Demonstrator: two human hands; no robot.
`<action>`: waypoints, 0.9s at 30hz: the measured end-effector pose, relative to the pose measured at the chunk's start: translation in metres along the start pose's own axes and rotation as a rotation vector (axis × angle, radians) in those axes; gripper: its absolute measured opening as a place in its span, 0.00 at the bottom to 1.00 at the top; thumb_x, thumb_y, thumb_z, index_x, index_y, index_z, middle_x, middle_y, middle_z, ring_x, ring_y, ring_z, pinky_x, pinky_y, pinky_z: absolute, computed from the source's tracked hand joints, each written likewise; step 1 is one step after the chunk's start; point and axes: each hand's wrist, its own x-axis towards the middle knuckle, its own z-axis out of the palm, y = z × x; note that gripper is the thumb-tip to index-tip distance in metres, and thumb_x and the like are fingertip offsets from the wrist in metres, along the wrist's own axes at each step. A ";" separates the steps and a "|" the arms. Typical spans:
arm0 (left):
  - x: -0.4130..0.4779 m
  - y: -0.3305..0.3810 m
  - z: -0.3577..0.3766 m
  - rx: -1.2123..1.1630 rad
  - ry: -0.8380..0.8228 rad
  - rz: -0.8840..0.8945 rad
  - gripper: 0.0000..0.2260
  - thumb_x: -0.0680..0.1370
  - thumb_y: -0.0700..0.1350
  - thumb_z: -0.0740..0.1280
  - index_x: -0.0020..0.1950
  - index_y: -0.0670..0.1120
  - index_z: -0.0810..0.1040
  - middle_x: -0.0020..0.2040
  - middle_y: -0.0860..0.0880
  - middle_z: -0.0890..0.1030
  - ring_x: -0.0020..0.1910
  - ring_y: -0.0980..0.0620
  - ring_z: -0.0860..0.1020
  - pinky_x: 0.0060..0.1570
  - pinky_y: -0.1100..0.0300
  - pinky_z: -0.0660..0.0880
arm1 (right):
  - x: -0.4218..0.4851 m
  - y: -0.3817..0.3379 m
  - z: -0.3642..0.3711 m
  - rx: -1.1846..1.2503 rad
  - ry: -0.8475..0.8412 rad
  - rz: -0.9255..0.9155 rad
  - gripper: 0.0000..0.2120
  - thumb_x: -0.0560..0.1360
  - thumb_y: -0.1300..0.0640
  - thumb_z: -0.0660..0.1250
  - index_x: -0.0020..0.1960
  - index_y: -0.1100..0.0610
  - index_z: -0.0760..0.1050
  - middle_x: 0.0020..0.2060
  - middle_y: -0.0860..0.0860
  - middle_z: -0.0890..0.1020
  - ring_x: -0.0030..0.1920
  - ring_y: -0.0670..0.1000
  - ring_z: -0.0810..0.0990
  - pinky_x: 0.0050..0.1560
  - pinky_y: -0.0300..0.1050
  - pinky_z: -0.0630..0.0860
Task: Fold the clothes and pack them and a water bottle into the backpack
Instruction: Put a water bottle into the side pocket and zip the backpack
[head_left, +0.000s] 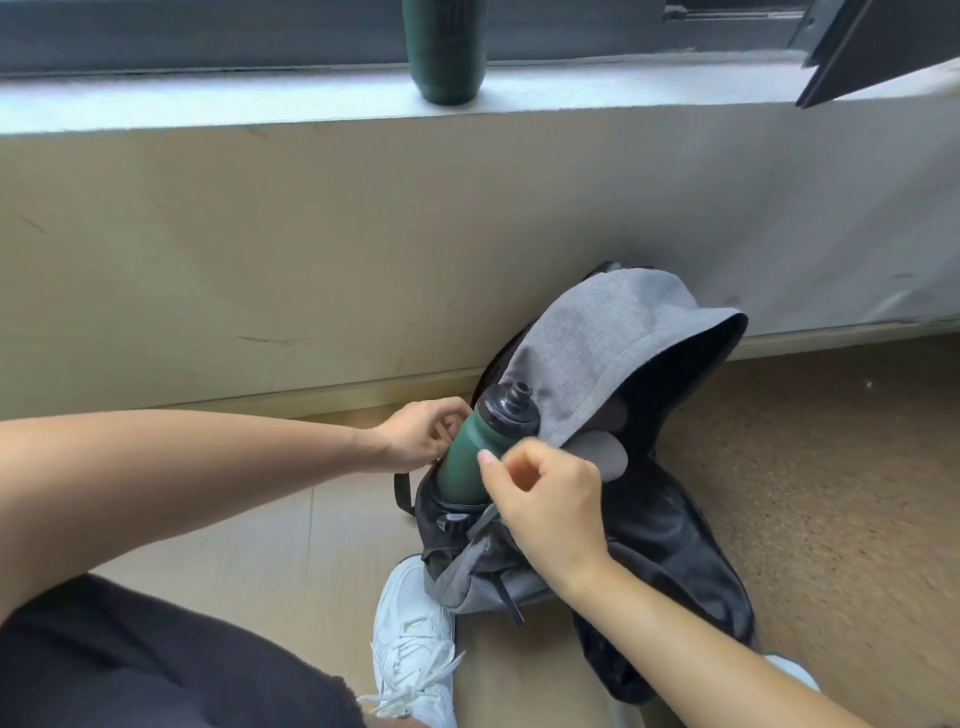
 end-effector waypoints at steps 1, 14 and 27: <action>0.000 -0.001 0.001 0.005 0.004 0.007 0.25 0.75 0.30 0.63 0.42 0.64 0.72 0.43 0.54 0.78 0.37 0.59 0.78 0.41 0.62 0.80 | 0.007 -0.006 0.001 0.012 0.052 -0.058 0.11 0.70 0.48 0.75 0.39 0.54 0.76 0.34 0.45 0.77 0.35 0.48 0.77 0.41 0.47 0.77; -0.002 -0.007 0.005 -0.173 -0.064 -0.198 0.03 0.82 0.42 0.69 0.55 0.47 0.77 0.45 0.45 0.81 0.37 0.50 0.83 0.36 0.57 0.84 | 0.055 0.004 0.004 -0.038 -0.288 0.365 0.24 0.64 0.44 0.82 0.49 0.51 0.71 0.46 0.45 0.78 0.52 0.48 0.77 0.49 0.41 0.70; 0.015 0.029 -0.006 0.057 -0.184 -0.522 0.10 0.72 0.43 0.73 0.49 0.37 0.83 0.41 0.44 0.86 0.30 0.48 0.86 0.30 0.58 0.82 | 0.009 0.015 0.005 -0.068 -0.068 0.204 0.25 0.58 0.42 0.81 0.47 0.50 0.73 0.43 0.46 0.80 0.46 0.49 0.79 0.51 0.50 0.78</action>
